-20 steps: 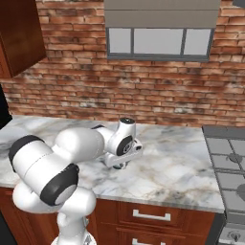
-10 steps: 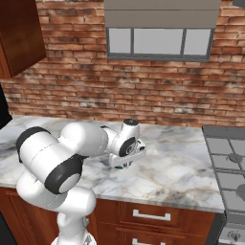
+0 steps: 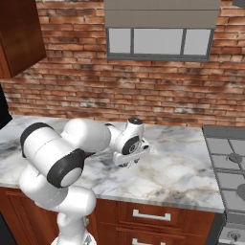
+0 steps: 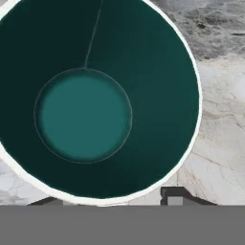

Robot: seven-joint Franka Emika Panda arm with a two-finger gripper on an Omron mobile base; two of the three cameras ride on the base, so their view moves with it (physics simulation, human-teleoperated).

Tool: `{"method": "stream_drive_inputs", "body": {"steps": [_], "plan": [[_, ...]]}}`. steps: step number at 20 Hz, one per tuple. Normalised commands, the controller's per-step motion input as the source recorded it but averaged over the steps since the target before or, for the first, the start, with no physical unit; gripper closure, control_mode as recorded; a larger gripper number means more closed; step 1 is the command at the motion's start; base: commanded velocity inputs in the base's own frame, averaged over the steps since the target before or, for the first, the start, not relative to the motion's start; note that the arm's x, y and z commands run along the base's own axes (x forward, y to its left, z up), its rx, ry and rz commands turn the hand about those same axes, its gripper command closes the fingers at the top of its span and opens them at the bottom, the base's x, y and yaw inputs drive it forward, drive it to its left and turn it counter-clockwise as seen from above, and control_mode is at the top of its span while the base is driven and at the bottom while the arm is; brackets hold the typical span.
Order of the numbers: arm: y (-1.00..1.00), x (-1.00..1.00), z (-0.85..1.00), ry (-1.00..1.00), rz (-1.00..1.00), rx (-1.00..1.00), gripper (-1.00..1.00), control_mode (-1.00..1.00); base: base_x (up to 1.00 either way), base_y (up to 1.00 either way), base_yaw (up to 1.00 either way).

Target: Clear the mugs and bowl far away from the sink.

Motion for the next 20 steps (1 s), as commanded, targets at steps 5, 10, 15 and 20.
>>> {"method": "stream_drive_inputs", "body": {"steps": [5,10,15,20], "plan": [[0.00,0.00,0.00,-0.02,0.00,0.00,-1.00,-1.00,0.00,0.00,0.00],[0.00,-0.04,0.03,-0.06,0.00,0.00,-1.00,-1.00,0.00,0.00,0.00],[0.04,-0.08,0.13,-0.07,0.00,0.00,-1.00,-1.00,0.00,0.00,0.00],[0.00,-0.35,0.48,-0.01,0.00,0.00,-1.00,-1.00,0.00,0.00,0.00]]}}
